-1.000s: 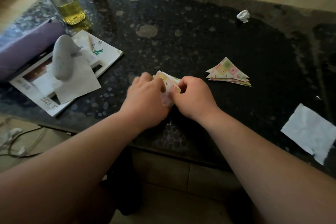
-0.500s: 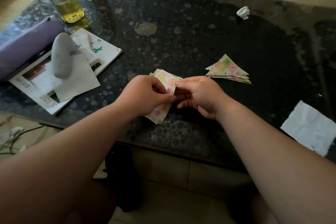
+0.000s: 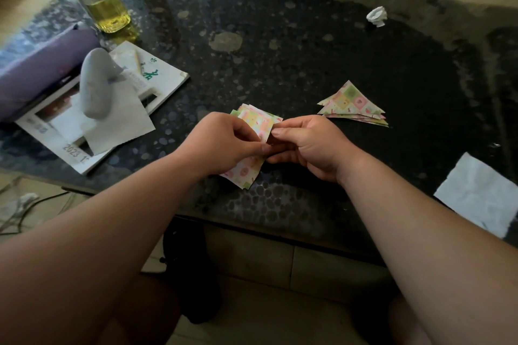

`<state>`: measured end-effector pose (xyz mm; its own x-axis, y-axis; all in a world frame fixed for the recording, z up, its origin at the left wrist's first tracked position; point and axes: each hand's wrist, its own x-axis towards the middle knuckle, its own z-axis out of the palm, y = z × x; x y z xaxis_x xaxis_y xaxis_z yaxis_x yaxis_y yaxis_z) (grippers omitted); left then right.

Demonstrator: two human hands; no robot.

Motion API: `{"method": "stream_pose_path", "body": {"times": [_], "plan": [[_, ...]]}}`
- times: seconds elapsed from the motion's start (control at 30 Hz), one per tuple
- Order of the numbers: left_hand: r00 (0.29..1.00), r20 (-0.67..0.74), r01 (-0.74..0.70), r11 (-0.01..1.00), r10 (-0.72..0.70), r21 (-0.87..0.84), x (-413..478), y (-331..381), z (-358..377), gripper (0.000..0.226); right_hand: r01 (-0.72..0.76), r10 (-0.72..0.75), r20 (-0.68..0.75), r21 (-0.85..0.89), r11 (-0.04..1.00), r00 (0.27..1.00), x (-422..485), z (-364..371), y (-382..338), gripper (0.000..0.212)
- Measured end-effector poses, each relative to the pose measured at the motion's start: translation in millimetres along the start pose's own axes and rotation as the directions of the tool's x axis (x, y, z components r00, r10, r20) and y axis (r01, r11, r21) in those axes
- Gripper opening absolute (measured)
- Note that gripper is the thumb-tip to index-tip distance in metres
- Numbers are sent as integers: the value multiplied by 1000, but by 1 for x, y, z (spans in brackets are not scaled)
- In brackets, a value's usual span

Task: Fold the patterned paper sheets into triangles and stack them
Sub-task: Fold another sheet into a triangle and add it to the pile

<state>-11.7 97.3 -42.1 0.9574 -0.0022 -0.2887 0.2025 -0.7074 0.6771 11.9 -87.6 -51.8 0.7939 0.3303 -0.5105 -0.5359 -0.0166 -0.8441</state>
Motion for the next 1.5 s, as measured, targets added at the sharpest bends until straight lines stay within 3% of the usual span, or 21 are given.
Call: {"method": "stream_pose_path", "body": {"times": [0.3,0.5,0.7,0.77,0.8,0.83,0.9,0.93,1.0,1.07,1.1,1.17,1.23,1.3,1.37,1.4,1.43,1.5], "plan": [[999,30,-12,1000,12,-4,-1,-1,-4,7,31,-33,-33,-71,997,999,-3,3,0,13],[1000,-8,-6,998,7,60,-1,4,-4,16,67,-80,-84,-152,986,993,-4,6,2,15],[987,-116,-94,980,115,176,-7,29,-7,25,69,-76,-85,-84,994,993,-13,8,-5,16],[983,-138,-112,993,118,47,-10,42,-11,21,79,-79,-102,-3,997,992,-19,5,-12,19],[988,-122,-108,987,94,-121,-11,48,-12,19,84,-80,-111,31,996,991,-23,2,-16,21],[995,-71,-85,936,65,-340,-13,54,-12,18,85,-78,-114,55,995,990,-27,-2,-19,24],[997,75,35,699,26,-714,-16,64,-8,18,44,-37,-100,76,996,994,-37,-14,-24,28],[990,137,100,596,16,-797,-16,67,-5,17,2,6,-82,98,995,997,-43,-19,-26,27],[979,205,182,540,-19,-821,-13,71,7,17,-68,83,-67,205,976,994,-56,-31,-27,22],[973,204,225,602,-104,-766,-8,72,23,18,-74,113,-142,253,965,983,-64,-41,-26,14],[967,202,254,640,-154,-725,-6,72,31,17,-63,107,-221,197,978,970,-68,-47,-25,10],[945,236,328,689,-228,-646,-2,72,48,12,-91,57,-382,-71,993,922,-73,-59,-21,6],[925,253,376,764,-282,-525,-2,73,61,12,-163,-13,-473,-330,930,881,-79,-71,-15,7],[947,149,313,916,-283,-250,-5,77,72,29,-200,-55,-496,-446,873,866,-84,-81,-8,10],[993,-7,116,993,-116,25,-16,90,80,35,-217,-45,-501,-451,866,864,-88,-87,-3,12],[1000,3,25,999,-25,39,-21,97,85,34,-217,-29,-498,-429,877,867,-89,-89,-1,13],[997,82,-12,998,17,-63,-23,100,90,36,-205,-12,-482,-394,896,876,-91,-91,1,14],[946,322,121,902,21,-414,-27,108,100,50,-142,32,-396,-251,957,918,-96,-94,3,19]]}}
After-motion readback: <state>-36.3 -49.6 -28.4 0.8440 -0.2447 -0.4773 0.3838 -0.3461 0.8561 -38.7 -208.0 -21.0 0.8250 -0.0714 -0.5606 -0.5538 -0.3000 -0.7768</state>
